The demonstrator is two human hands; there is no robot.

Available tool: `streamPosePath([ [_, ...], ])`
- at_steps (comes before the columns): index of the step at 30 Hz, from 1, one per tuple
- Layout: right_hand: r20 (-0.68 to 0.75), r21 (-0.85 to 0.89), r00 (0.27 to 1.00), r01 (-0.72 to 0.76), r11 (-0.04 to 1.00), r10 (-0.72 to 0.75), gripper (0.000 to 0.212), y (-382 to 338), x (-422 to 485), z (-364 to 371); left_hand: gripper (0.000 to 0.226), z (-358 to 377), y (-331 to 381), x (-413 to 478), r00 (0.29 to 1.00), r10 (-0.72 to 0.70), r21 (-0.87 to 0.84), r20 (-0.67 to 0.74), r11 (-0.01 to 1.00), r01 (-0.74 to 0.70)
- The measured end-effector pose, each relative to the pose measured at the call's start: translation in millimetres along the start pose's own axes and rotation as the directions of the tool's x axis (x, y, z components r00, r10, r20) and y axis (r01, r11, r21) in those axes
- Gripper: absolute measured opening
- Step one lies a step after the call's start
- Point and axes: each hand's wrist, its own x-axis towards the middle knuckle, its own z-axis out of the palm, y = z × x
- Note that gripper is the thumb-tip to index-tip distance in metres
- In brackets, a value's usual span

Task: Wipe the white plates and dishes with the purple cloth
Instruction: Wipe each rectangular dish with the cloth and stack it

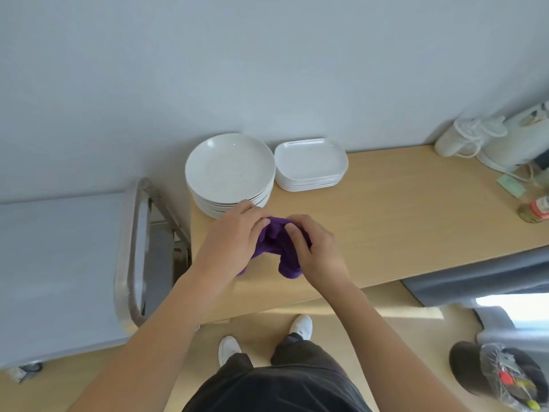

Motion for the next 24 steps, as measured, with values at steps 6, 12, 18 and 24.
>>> streamPosePath([
  [6, -0.138, -0.007, 0.988, -0.064, 0.998, 0.063, 0.007, 21.6, 14.8, -55.5, 0.025, 41.0, 50.0, 43.3, 0.996, -0.078, 0.030, 0.040, 0.997, 0.076],
  [12, -0.175, -0.061, 0.984, -0.051, 0.997, 0.040, 0.015, 81.6, 45.1, -150.0, 0.020, 119.4, 107.2, 113.0, 0.992, -0.083, 0.016, 0.094, 0.996, 0.082],
  [18, -0.261, -0.070, 0.962, -0.095, 0.993, 0.073, 0.010, 146.2, 77.8, -259.6, 0.014, 203.9, 177.3, 188.8, 0.993, 0.045, 0.008, 0.108, 0.999, -0.046],
  [24, -0.251, -0.173, 0.965, -0.117, 0.978, 0.071, 0.015, 200.2, 105.1, -314.7, 0.016, 261.5, 205.7, 242.8, 0.984, 0.085, 0.073, 0.158, 0.992, -0.098],
])
